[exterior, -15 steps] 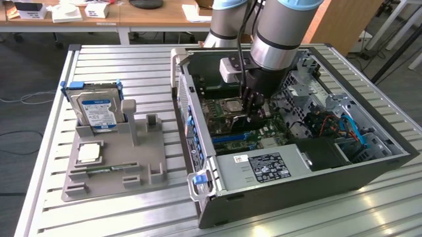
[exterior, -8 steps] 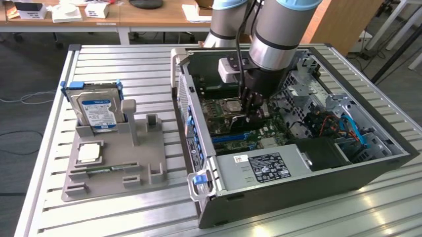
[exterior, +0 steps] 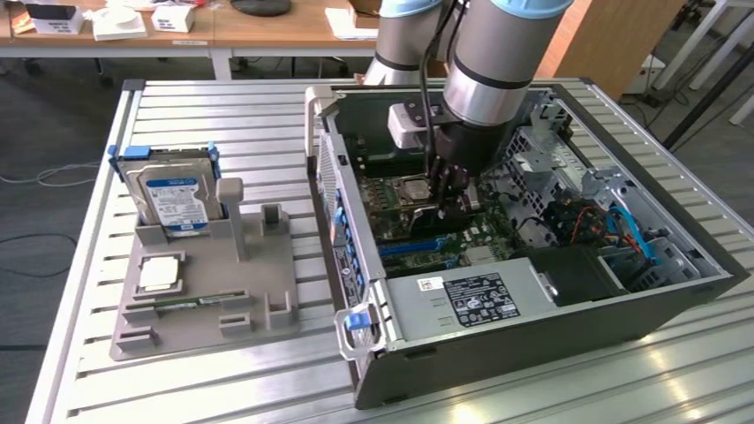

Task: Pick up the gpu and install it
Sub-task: 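Insert the gpu into the slot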

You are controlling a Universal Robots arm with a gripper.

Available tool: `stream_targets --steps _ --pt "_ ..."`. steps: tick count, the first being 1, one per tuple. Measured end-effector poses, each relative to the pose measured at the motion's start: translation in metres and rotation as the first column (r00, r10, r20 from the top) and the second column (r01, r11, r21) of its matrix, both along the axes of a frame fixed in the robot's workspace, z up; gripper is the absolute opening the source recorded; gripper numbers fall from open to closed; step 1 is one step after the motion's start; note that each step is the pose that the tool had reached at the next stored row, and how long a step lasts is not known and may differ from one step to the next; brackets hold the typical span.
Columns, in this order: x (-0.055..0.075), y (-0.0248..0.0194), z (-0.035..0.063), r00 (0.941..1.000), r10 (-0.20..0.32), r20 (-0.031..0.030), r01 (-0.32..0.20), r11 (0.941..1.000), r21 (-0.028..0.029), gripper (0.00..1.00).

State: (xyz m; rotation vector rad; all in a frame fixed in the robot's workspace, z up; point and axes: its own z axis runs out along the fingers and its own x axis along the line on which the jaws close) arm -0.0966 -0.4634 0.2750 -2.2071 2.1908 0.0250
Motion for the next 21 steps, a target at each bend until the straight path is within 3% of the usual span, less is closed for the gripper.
stream_targets --steps 21 --pt "-0.0034 0.0009 -0.0004 1.0 0.0 0.0002 0.0 1.0 0.0001 0.27"
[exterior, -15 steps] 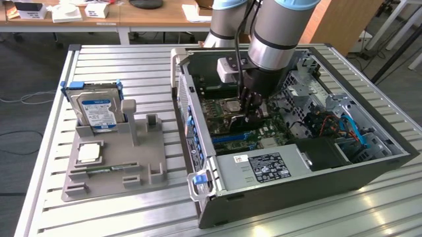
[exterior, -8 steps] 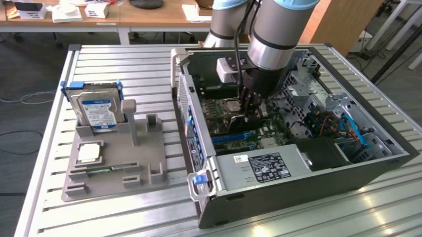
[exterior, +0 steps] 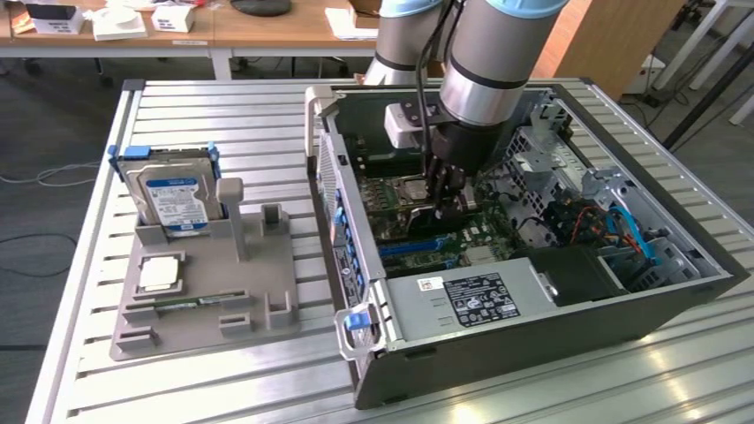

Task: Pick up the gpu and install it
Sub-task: 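Insert the gpu into the slot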

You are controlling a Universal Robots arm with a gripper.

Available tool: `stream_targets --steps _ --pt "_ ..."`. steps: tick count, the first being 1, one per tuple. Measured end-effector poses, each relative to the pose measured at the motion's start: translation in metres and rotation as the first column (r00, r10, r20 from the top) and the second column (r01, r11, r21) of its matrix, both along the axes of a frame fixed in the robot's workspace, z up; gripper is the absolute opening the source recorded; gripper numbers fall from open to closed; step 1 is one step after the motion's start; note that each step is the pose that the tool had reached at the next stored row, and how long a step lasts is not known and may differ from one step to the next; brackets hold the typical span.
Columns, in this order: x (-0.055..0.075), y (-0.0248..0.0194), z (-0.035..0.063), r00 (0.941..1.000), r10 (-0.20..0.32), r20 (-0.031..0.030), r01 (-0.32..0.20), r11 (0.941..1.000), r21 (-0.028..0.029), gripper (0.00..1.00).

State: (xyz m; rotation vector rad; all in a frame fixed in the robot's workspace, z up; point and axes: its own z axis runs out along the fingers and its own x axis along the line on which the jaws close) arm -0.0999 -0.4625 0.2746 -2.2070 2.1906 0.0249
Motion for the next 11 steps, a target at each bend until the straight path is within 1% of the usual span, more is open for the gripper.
stream_targets --steps 9,11 --pt "-0.0002 0.0 -0.0008 1.0 0.0 -0.0001 0.0 1.0 -0.0002 0.27" --pt "-0.0002 0.0001 -0.0011 1.0 0.0 0.0001 0.0 1.0 -0.0022 0.27"
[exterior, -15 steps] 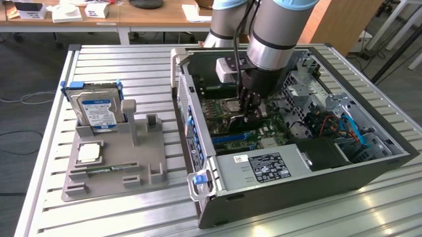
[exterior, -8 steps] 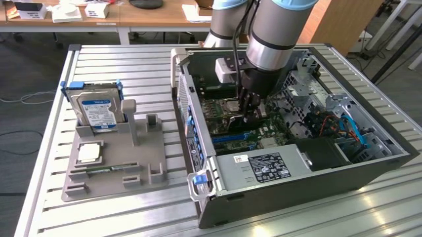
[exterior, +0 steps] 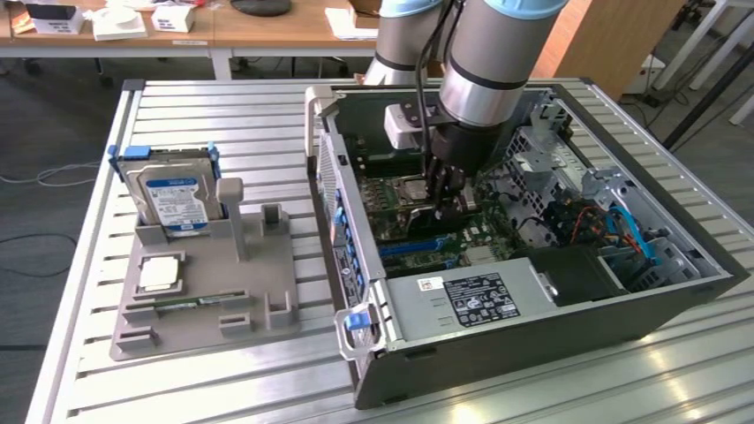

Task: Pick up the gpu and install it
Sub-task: 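Insert the gpu into the slot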

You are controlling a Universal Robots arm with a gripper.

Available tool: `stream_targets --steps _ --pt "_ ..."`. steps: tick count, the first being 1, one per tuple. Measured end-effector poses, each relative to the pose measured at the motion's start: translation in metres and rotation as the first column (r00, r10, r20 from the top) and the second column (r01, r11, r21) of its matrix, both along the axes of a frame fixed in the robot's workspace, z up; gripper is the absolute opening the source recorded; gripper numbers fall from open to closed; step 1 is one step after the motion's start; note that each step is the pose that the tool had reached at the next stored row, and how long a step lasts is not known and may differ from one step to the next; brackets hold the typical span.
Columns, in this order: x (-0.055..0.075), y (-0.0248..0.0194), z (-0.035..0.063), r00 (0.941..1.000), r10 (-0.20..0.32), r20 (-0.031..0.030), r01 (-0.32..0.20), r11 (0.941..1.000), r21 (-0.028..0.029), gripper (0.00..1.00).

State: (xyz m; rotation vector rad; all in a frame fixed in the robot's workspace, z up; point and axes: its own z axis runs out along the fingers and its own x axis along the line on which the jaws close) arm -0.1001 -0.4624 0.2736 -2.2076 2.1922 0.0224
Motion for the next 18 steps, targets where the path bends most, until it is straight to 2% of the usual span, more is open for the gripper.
stream_targets --steps 5,18 --pt "-0.0001 -0.0001 -0.0001 1.0 0.0 -0.0002 0.0 1.0 -0.0016 0.27" --pt "-0.0002 -0.0001 -0.0031 1.0 0.0 -0.0002 0.0 1.0 -0.0016 0.27"
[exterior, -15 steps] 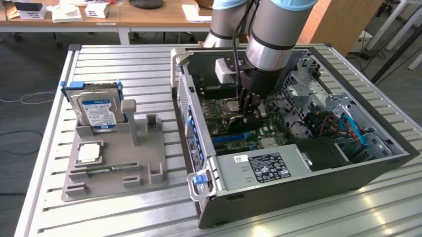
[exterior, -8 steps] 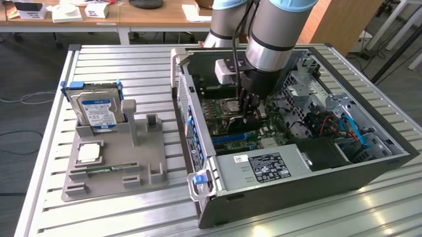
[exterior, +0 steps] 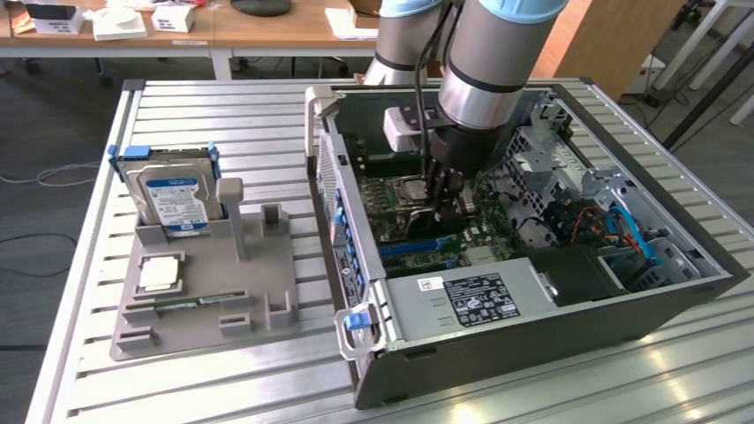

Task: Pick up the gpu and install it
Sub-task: 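Insert the gpu into the slot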

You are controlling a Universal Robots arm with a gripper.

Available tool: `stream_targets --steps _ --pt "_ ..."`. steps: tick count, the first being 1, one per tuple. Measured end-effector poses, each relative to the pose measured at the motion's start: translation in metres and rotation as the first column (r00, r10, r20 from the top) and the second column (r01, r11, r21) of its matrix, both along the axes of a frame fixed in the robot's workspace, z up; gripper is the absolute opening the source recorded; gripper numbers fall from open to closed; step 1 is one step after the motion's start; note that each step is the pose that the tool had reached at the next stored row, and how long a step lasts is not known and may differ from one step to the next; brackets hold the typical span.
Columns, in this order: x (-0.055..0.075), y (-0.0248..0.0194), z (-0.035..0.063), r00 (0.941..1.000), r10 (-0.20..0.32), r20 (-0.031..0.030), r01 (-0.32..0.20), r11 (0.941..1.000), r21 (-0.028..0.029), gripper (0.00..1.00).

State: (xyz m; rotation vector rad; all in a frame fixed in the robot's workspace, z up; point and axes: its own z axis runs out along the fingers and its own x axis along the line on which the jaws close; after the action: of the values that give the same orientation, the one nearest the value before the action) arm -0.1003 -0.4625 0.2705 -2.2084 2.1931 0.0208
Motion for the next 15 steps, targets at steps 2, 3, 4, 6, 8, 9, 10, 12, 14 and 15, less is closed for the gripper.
stream_targets --steps 2,3,4,6,8,9,10,12,14,15 --pt "0.0 0.0001 -0.0007 1.0 0.0 0.0002 0.0 1.0 0.0004 0.27" --pt "-0.0001 0.0 -0.0013 1.0 0.0 0.0003 0.0 1.0 0.0005 0.27" --pt "-0.0001 0.0 -0.002 1.0 0.0 0.0002 0.0 1.0 0.0004 0.27" --pt "-0.0002 0.0 -0.0028 1.0 0.0 0.0001 0.0 1.0 0.0002 0.27" --pt "-0.0002 0.0 -0.0028 1.0 0.0 0.0001 0.0 1.0 0.0001 0.27" --pt "-0.0002 0.0 -0.003 1.0 0.0 0.0001 0.0 1.0 0.0001 0.27" --pt "-0.0002 0.0001 -0.004 1.0 0.0 0.0003 0.0 1.0 0.0005 0.27" --pt "-0.0003 0.0 -0.0046 1.0 0.0 0.0001 0.0 1.0 0.0001 0.27" --pt "-0.0003 0.0 -0.0046 1.0 0.0 0.0 0.0 1.0 0.0001 0.27" --pt "-0.0003 0.0 -0.0049 1.0 0.0 0.0001 0.0 1.0 0.0001 0.27"
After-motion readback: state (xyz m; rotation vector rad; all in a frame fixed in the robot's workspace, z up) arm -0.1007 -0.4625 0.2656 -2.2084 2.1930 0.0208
